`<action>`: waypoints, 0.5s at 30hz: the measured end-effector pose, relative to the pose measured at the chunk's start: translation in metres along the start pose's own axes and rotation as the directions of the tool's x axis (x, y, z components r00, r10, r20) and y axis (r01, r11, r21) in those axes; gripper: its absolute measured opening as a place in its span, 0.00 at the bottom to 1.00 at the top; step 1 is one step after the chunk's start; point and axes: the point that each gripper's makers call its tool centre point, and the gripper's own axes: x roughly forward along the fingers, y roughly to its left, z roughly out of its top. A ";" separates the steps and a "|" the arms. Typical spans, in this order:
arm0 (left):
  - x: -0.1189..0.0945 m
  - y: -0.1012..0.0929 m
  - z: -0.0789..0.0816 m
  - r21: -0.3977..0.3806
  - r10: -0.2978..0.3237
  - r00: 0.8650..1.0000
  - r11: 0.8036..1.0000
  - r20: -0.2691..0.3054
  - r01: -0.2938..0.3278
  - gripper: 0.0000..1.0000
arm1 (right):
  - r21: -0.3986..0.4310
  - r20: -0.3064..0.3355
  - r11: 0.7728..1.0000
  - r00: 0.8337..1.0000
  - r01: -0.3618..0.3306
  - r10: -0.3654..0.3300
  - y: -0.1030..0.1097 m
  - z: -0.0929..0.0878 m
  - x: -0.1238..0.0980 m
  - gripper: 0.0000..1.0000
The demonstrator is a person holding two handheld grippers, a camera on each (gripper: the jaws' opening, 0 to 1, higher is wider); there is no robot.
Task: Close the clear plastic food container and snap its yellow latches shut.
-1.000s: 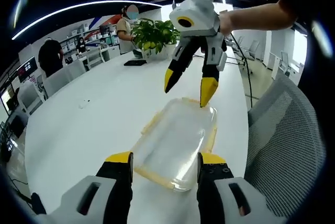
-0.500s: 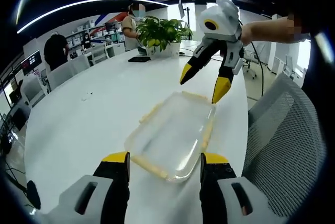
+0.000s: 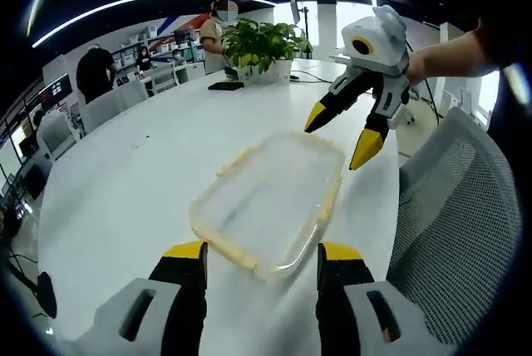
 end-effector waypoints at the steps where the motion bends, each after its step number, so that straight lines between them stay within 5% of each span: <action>1: 0.001 0.000 0.000 -0.003 0.003 1.000 1.000 0.001 -0.003 0.47 | 0.003 0.005 1.000 1.000 0.006 -0.006 -0.001 0.000 0.001 0.52; 15: 0.007 0.011 0.001 -0.005 0.019 1.000 1.000 0.006 -0.019 0.47 | 0.039 0.030 0.999 0.999 0.029 -0.030 -0.005 0.005 0.011 0.50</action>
